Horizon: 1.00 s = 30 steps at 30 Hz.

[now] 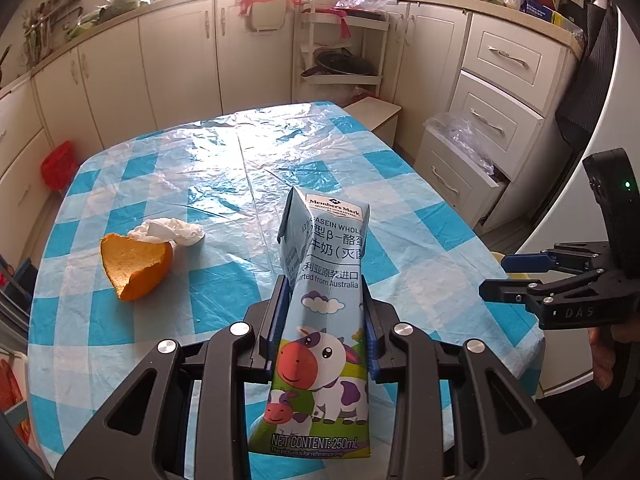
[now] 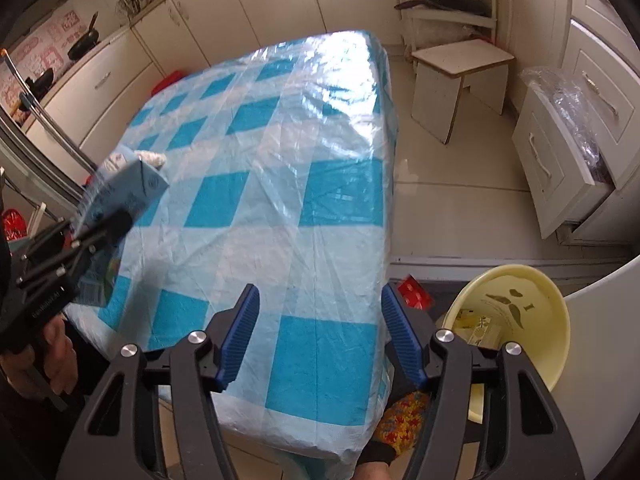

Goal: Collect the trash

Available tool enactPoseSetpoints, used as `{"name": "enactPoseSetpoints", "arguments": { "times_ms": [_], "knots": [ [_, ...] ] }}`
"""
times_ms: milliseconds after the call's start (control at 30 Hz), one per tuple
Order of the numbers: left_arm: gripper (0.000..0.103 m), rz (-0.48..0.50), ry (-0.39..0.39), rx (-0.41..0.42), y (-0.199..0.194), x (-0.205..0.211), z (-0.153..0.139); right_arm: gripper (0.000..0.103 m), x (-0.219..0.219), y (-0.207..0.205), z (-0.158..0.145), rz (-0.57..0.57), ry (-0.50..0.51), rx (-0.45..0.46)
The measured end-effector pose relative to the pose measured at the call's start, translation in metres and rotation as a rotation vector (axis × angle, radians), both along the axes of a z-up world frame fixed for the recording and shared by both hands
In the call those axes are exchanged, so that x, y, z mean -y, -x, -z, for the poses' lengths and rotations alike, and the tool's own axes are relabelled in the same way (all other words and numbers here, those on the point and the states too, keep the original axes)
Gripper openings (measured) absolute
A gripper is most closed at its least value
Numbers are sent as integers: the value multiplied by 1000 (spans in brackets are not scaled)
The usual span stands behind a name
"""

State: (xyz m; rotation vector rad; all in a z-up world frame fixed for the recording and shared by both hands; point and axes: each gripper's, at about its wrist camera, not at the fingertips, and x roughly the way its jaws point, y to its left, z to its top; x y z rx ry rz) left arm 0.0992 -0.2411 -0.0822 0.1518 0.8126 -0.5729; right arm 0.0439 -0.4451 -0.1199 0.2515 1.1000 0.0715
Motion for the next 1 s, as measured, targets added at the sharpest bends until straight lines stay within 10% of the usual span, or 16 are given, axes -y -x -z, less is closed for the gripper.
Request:
{"name": "enactPoseSetpoints", "arguments": {
  "times_ms": [367, 1000],
  "knots": [
    [30, 94, 54, -14, 14, 24, -16, 65, 86, 25, -73, 294, -64, 224],
    [30, 314, 117, -300, 83, 282, 42, 75, 181, 92, -117, 571, -65, 417]
  ]
}}
